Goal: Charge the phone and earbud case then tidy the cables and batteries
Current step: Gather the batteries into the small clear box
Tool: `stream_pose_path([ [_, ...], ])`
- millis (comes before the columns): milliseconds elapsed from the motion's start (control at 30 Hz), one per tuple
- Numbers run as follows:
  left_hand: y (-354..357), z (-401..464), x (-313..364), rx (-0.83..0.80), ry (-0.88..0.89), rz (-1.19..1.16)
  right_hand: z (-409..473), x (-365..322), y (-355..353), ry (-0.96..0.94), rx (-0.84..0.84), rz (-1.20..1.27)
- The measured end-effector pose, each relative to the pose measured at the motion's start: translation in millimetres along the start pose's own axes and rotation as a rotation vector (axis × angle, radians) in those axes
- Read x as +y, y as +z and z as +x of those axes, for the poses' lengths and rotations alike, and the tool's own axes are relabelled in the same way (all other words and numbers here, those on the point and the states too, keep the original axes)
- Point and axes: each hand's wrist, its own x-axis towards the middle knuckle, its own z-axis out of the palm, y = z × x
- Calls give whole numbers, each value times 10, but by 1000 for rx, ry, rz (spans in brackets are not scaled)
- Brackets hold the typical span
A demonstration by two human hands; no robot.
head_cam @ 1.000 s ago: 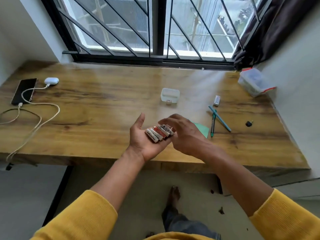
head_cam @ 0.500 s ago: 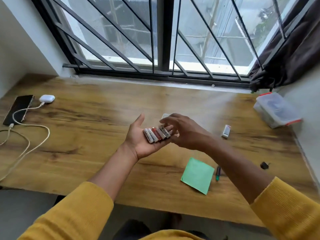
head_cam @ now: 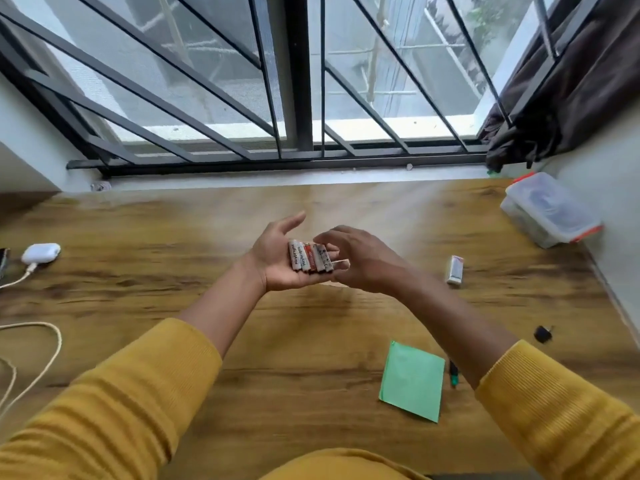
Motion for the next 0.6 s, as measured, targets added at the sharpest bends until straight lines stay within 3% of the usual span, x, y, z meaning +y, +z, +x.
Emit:
stream_pose_path([
  [200,-32,115,219,-10,-120,69,70,153,87,94,4,31],
  [600,-10,124,263,84,-111,116,76,223,98,202,-3,101],
])
